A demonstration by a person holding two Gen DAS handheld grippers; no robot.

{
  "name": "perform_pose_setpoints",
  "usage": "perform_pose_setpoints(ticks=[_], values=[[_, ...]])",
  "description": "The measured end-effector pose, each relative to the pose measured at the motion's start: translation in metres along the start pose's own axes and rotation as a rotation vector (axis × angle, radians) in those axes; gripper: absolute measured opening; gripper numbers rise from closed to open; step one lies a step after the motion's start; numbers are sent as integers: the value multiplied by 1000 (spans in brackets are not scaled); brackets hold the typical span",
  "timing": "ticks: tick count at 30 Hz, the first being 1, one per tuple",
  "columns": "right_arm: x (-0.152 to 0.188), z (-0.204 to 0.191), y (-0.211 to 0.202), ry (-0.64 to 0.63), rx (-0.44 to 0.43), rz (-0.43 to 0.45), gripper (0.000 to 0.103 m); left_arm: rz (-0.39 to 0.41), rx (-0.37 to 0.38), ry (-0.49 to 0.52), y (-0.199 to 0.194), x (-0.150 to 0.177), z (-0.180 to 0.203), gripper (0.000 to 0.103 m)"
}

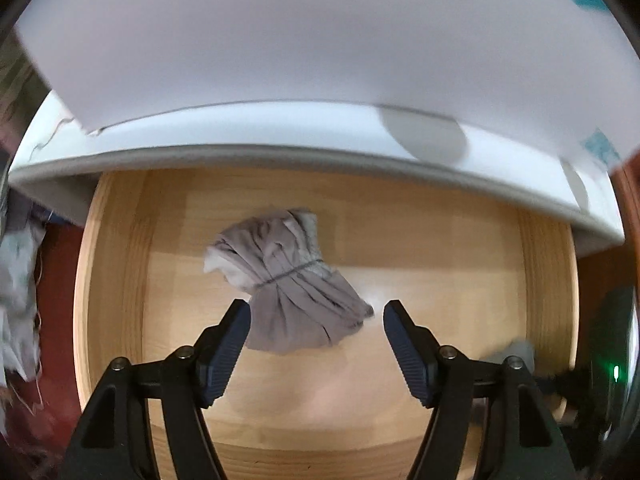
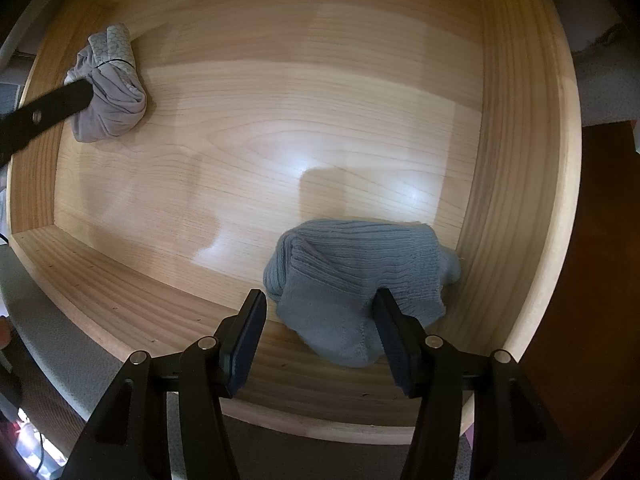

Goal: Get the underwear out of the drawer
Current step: 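Lower the left gripper around the grey bundle and close it, then lift the grey bundle with the left gripper and carry it over the box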

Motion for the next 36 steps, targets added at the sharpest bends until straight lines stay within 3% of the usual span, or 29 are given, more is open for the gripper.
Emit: perform_pose_setpoints(ticks=[6,14,23,36], values=[[2,4,3,-1,-5,4,53,16,5,-178,4,-3,-20,72],[2,4,4,-3,-6,5,53,-83,-18,-288,26,3,-46,73],[0,3,7,-3,-1,1,53,-188,-127,-173,37,3,-41,65],[-1,-3,3,1,10,-6,53,-341,-122,11,40,-3,-31,59]])
Point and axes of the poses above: each gripper's, at about its wrist camera, not at the fingertips, and y roughly the way its jaws point, z to its right, x to its underside, the point moved 4 cm from there along y, roughly the way its jaws point, and after that the axes turned 12 degrees about x, right-handed, at the moved point
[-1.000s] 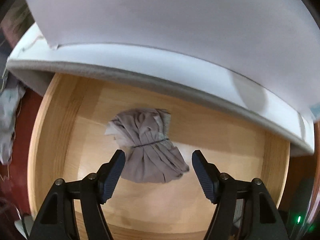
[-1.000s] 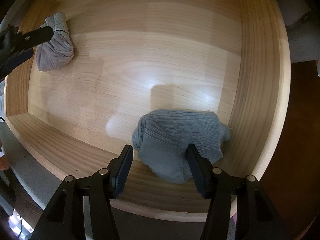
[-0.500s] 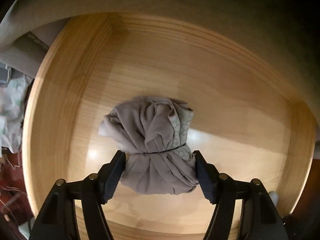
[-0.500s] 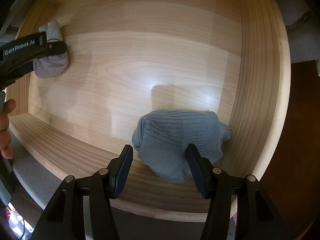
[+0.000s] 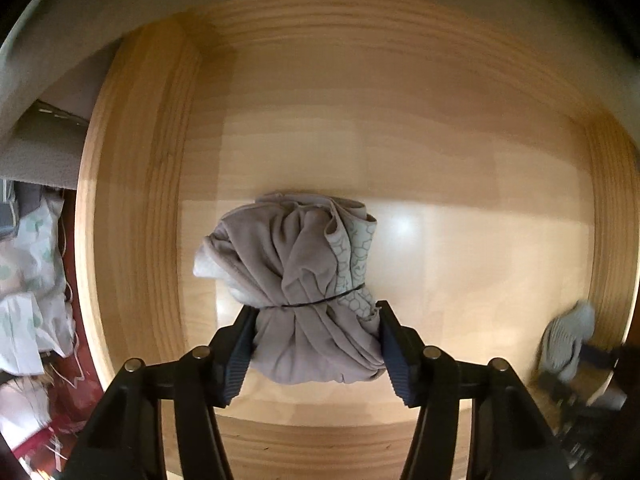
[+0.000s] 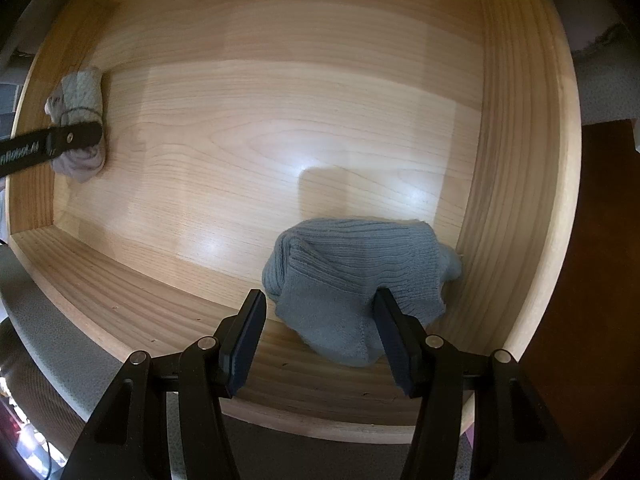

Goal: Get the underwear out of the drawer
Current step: 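Lift the grey bundle with the left gripper and carry it over the box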

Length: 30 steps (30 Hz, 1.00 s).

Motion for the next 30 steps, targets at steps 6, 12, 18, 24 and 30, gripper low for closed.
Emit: perform_pose_setpoints(ticks=[6,12,18,24,30], values=[[-2,1,-1,1,-2,-1,54,-78,10,33,14,27,-4,59],[-5,-4,-2,5,2,-6,55,-71,-20,51,22,33,-7,56],[-8,-10,3,-16,33,-33,58,-43,4,66,11,56,-4,52],[-15,-17,4,-3,43,-48,60,10,47,95,-8,64,6,52],[-25,-31,7,-28,71,-80,71,54,89,108,-30,76,12,52]])
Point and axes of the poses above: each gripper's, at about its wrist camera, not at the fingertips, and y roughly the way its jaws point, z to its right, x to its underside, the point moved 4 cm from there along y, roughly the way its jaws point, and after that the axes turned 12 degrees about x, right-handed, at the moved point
